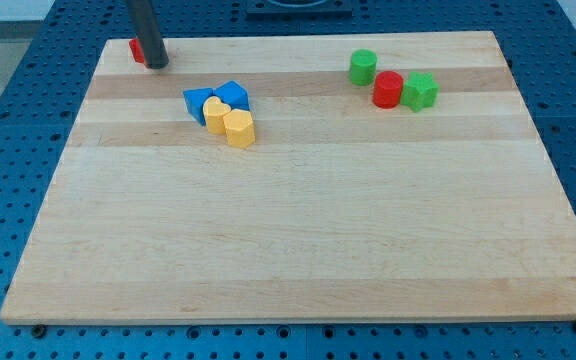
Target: Drag the green circle towards bottom side of the board
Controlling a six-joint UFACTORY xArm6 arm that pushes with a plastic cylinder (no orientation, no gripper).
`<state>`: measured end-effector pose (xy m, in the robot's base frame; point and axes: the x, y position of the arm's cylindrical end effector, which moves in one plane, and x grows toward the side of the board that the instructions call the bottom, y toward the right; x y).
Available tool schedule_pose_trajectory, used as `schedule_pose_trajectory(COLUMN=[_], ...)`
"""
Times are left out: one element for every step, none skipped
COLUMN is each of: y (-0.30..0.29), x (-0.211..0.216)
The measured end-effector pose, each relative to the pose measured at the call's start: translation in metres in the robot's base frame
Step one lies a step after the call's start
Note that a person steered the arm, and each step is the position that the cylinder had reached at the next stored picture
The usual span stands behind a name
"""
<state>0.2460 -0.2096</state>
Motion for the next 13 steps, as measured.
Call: schedule_pose_trajectory(y=[0.015,0.040,0.058,0.066,0.067,0.072,0.114,0.174,0.218,0.235,0.258,0.282,0.298], x=[0.000,0.000,0.000,0.000,0.000,-0.002,-0.008,-0.014,-0.016,-0.012,-0.007,-0.008,-0.005])
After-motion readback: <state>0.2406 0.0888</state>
